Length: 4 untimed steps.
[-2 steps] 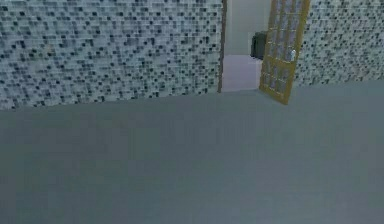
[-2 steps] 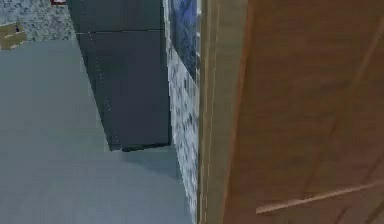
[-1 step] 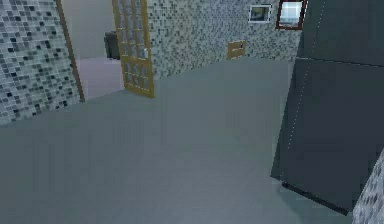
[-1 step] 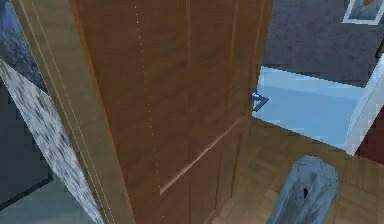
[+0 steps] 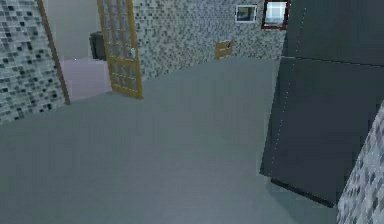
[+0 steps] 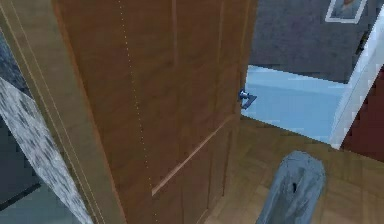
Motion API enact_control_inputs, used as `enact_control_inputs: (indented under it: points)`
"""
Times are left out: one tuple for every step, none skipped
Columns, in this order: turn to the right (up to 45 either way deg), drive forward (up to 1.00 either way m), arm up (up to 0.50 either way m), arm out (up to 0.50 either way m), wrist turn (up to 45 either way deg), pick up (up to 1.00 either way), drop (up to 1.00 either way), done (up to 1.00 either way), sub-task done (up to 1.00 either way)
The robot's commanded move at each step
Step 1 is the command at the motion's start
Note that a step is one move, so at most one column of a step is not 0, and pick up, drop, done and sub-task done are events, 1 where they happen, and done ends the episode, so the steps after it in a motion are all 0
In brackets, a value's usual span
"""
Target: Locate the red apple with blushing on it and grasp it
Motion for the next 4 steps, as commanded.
enact_control_inputs:
  points:
    - [0.0,1.00,0.00,0.00,0.0,0.00,0.00,0.00,0.00]
    - [0.0,0.70,0.00,0.00,0.0,0.00,0.00,0.00,0.00]
    - [33.0,0.00,0.00,0.00,0.0,0.00,0.00,0.00,0.00]
    - [0.0,1.00,0.00,0.00,0.0,0.00,0.00,0.00,0.00]
